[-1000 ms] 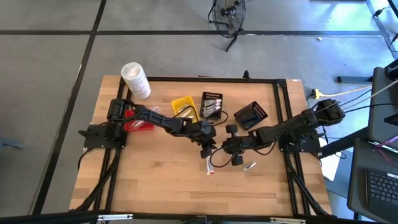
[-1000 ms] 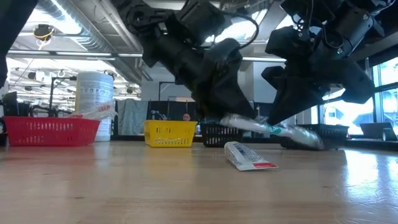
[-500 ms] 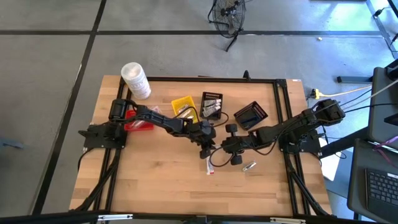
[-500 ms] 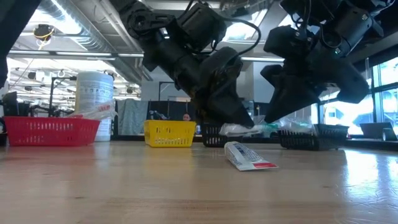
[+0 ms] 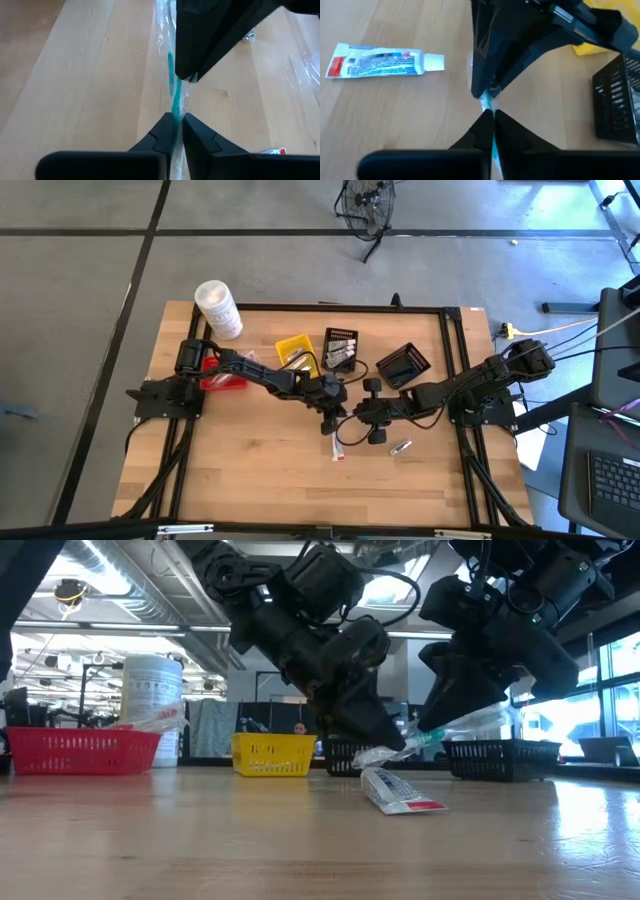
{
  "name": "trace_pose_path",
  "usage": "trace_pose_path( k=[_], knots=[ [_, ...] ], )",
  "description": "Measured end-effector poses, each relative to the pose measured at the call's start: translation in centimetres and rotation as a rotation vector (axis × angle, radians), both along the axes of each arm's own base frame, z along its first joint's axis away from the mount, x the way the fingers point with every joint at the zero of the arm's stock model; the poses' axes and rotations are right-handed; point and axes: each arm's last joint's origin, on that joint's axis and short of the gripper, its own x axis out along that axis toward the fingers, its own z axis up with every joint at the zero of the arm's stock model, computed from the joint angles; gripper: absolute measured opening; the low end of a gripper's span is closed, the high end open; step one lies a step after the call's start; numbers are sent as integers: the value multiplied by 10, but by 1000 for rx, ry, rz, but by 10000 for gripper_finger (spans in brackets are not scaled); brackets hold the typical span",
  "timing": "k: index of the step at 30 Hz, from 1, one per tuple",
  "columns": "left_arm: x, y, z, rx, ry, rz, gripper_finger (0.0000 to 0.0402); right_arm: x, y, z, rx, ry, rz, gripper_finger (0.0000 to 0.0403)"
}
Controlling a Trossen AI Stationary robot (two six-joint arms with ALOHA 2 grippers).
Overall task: Pick & Place Travel size toiletries
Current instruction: Put the green toothbrush into the red bin
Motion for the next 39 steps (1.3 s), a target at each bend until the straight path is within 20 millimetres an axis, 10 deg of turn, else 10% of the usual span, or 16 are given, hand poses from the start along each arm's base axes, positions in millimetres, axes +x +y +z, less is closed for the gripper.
trace_pose_path(
  k=[14,28,39],
  knots=[
    [-18,4,17,80,134,91,19,-1,3,1,35,-19,-55,149],
    [-143,-12,131,458,394,531,18,0,8,2,37,-44,-26,189],
    [-195,-33,137,591,620,623,18,0,9,2,67,-41,-26,163]
  ],
)
